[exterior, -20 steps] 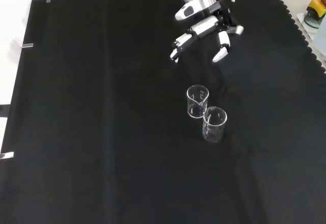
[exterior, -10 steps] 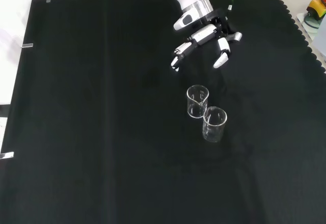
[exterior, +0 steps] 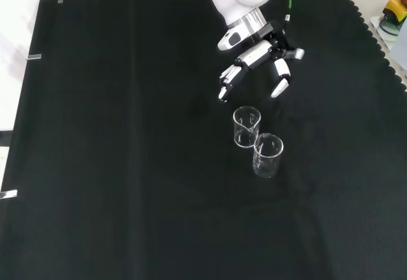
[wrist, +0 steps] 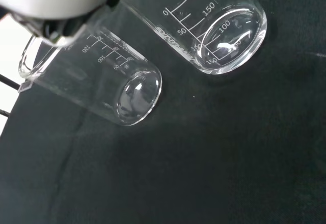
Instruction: Pick up the beaker on the right.
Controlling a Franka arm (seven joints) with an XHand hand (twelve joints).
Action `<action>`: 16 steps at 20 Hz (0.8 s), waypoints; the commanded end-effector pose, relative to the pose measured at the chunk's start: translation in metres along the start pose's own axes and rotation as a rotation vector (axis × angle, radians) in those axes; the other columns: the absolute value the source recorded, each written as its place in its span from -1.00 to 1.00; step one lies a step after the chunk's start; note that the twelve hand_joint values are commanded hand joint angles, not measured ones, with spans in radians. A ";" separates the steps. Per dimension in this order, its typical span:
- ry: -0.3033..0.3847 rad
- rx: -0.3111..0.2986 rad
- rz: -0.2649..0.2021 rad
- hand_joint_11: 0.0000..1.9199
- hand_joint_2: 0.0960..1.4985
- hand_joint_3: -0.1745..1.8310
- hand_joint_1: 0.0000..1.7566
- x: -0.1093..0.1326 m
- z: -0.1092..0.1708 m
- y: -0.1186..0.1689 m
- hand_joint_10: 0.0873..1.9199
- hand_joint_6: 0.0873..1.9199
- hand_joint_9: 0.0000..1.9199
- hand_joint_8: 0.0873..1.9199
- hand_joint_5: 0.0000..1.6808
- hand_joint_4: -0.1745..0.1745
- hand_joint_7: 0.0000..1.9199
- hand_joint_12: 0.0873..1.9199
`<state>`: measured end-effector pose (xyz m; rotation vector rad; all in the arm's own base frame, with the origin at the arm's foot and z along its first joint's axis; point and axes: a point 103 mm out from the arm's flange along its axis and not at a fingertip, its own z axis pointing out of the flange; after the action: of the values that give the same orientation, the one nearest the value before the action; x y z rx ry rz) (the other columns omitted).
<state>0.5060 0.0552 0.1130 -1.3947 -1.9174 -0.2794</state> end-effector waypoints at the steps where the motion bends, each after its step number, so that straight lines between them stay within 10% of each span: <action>1: 0.128 -0.094 -0.105 -1.00 -0.67 0.31 0.04 -0.016 -0.001 0.007 -0.45 -1.00 -0.67 -0.51 -0.68 -0.03 -0.78 0.34; 16: 0.164 -0.092 -0.147 -1.00 -0.67 0.32 0.05 -0.023 0.013 0.020 -0.46 -1.00 -0.66 -0.51 -0.65 0.00 -0.76 0.32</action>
<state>0.5203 0.0518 0.0894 -1.2632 -1.8998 -0.5302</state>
